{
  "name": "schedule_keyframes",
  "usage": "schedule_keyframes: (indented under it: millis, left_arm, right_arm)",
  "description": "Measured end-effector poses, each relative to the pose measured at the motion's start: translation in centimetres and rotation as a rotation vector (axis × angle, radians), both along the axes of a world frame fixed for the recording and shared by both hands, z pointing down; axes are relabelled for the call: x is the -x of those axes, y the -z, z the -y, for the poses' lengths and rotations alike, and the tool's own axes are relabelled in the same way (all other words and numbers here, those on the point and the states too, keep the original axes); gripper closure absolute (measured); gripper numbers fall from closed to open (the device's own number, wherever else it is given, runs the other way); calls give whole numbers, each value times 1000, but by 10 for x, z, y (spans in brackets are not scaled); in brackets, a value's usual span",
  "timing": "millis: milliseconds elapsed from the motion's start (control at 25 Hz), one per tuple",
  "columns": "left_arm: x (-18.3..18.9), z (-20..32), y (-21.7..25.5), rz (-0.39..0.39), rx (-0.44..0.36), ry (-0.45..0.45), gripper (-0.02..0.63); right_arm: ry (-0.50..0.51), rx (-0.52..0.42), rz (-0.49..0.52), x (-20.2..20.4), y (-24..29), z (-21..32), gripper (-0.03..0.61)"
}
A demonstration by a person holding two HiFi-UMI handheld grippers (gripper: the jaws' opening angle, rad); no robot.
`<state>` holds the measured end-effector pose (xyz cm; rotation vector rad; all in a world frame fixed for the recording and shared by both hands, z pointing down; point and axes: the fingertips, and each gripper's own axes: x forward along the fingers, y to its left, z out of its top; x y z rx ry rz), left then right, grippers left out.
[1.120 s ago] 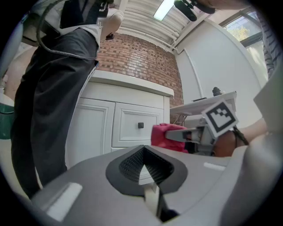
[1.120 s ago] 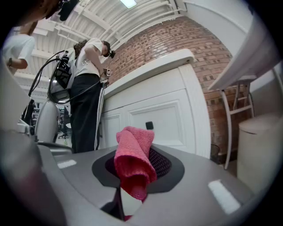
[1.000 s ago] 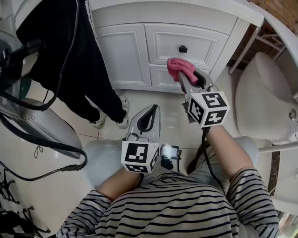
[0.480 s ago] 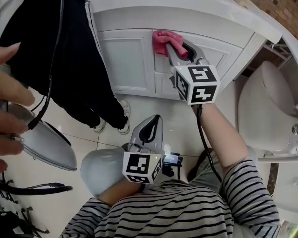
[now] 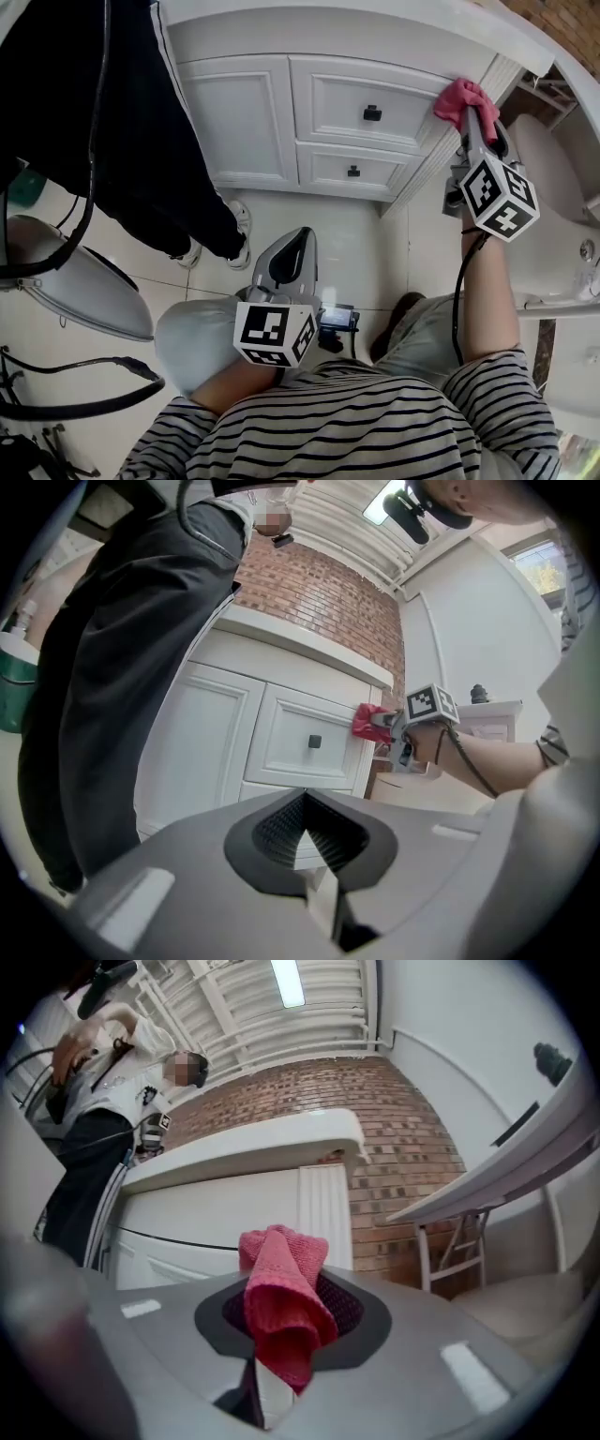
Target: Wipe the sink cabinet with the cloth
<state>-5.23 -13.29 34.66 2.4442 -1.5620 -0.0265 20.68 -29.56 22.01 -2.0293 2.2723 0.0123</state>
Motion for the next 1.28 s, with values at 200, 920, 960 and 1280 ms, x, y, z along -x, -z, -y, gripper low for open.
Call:
schedule_keyframes:
  millis: [200,920,960,1280]
  left_arm:
    - [0,0,5,-18,-9,-7,620]
    - [7,0,1,-11,-4,-7,620]
    - [6,1,0,-8,-3,-10,620]
    - [-3,3,-8,29,9,-4,620]
  right_arm:
    - [118,-11,84,46,3,-25,485]
    - [304,130,-96,171,-67,16,486]
    - [286,131,-88,159,-66,16,486]
    - [144,168,-86,69,-79,23,486]
